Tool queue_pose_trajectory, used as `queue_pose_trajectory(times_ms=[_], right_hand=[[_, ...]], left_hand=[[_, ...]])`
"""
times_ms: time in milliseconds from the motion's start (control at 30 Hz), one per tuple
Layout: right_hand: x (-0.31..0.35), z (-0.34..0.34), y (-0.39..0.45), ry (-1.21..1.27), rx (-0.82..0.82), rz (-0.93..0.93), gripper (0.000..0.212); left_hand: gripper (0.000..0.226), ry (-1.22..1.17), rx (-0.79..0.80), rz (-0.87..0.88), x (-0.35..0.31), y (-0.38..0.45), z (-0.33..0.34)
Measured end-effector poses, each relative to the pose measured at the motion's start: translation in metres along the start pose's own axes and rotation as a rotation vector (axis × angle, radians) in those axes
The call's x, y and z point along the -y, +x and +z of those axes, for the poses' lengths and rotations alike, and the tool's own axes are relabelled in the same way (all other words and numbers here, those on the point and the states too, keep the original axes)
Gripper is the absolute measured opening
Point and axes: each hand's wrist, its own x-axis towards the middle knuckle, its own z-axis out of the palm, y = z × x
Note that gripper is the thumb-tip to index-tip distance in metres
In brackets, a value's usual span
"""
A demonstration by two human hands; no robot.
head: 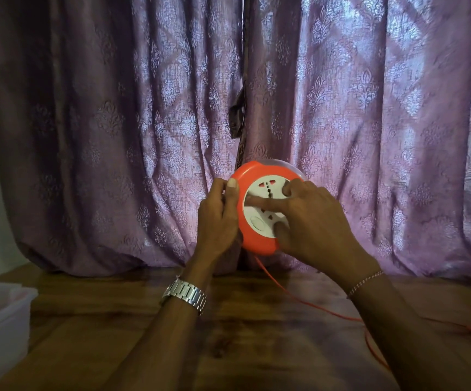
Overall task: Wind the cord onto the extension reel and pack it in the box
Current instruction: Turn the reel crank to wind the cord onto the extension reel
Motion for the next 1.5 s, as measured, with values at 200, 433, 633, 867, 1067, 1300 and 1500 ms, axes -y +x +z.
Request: queue_pose_trajectory(times_ms=[200, 433, 633, 867, 1067, 1300, 1500], right_hand=[[0.011, 0.007, -0.001, 0.050, -0.234, 0.314, 0.067], [0.000, -0.002, 0.002, 0.023, -0.190, 0.148, 0.051], [-0.006, -0.009, 0.004, 0.099, 0.099, -0.115, 0.045], [0.000, -0.007, 0.003, -0.039, 0.147, -0.103, 0.054], [-0.001, 0.001, 0.000, -0.012, 0.024, 0.037, 0.056], [0.008, 0.016, -0.003, 0.055, -0.172, 0.266, 0.062], [0.004, 0.015, 0.001, 0.075, -0.266, 0.378, 0.070]], left_hand=[[0.032, 0.010, -0.011, 0.004, -0.002, 0.002, 0.000], [0.035, 0.018, 0.019, 0.009, 0.000, 0.000, -0.001], [0.034, 0.007, 0.001, -0.010, 0.005, 0.002, -0.002], [0.034, 0.027, 0.009, 0.014, 0.003, -0.001, 0.001], [0.037, 0.051, -0.014, 0.031, 0.002, -0.002, 0.002], [0.032, 0.095, -0.005, 0.052, 0.003, -0.002, 0.002], [0.036, 0.084, 0.026, 0.040, -0.004, -0.005, 0.003]])
